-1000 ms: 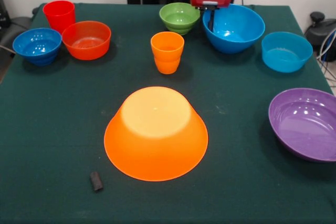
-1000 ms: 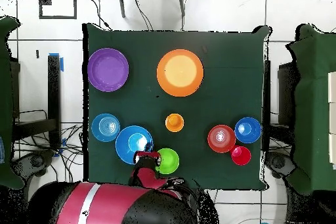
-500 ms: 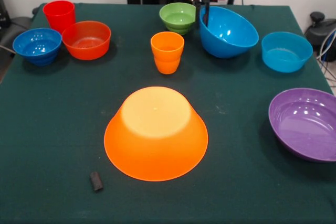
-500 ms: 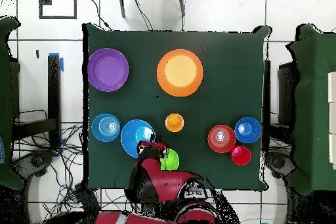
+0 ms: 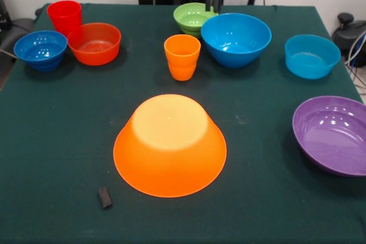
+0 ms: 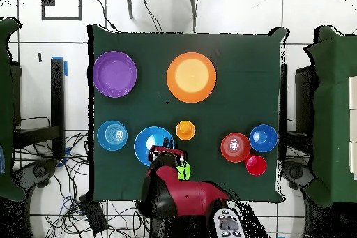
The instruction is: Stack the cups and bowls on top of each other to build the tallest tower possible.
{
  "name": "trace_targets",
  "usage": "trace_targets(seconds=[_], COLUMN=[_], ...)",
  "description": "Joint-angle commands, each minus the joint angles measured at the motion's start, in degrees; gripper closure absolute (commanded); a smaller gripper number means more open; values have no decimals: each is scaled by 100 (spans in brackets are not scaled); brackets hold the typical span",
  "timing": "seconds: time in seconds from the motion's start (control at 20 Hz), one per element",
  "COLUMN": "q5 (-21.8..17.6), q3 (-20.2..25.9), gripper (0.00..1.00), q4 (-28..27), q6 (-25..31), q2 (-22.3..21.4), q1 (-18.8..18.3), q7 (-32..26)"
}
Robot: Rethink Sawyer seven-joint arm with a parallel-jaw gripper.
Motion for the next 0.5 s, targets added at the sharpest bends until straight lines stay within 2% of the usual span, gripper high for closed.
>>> trace_targets(seconds=[0.05, 0.25, 0.5], q5=[-253, -276, -206], q3=[1015, 1268, 1351], gripper=[100, 100, 100], q4=[461, 534, 599], q6=[1164, 1249, 1367], q2=[-784, -876, -1021], q1=[-254, -478, -508], q7=[660, 661, 635])
